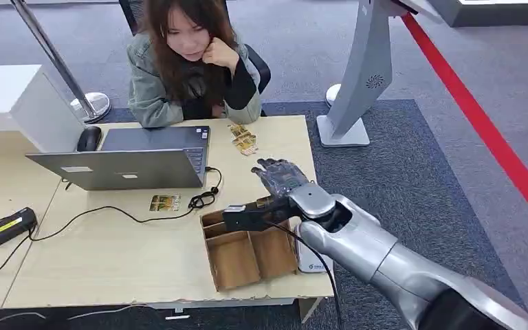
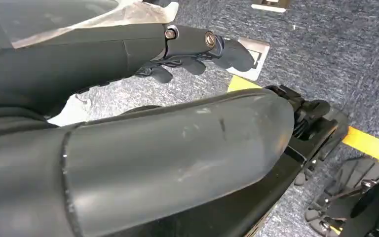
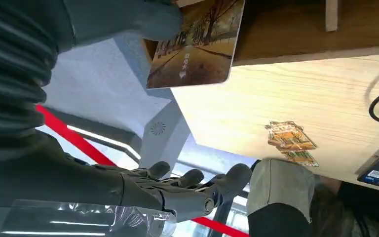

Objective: Pass the card to the sensor for recognition and then transmit it.

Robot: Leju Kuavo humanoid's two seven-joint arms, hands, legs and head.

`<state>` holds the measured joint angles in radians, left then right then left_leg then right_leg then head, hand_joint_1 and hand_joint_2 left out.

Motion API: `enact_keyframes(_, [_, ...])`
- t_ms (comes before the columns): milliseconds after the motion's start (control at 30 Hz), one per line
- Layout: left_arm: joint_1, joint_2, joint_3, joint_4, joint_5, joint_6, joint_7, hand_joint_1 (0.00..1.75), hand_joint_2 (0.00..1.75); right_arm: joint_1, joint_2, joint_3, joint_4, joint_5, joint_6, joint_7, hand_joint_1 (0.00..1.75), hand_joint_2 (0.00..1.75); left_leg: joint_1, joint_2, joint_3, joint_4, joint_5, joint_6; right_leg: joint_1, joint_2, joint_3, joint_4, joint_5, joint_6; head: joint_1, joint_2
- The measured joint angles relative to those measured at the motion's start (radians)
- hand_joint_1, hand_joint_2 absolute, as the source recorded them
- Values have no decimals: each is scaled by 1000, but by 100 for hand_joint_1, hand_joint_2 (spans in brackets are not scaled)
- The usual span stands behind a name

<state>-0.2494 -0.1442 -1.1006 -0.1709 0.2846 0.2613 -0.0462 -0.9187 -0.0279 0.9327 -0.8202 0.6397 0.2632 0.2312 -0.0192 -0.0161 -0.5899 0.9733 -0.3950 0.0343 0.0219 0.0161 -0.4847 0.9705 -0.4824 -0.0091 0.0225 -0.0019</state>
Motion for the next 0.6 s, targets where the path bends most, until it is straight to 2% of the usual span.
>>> enact_keyframes(600, [-1, 0, 0, 0, -3, -3, 0, 0, 0, 5, -4, 0, 0, -6, 2, 0, 38, 175, 0, 0, 0, 0, 0, 0, 0, 0, 0, 0, 0, 0, 0, 0])
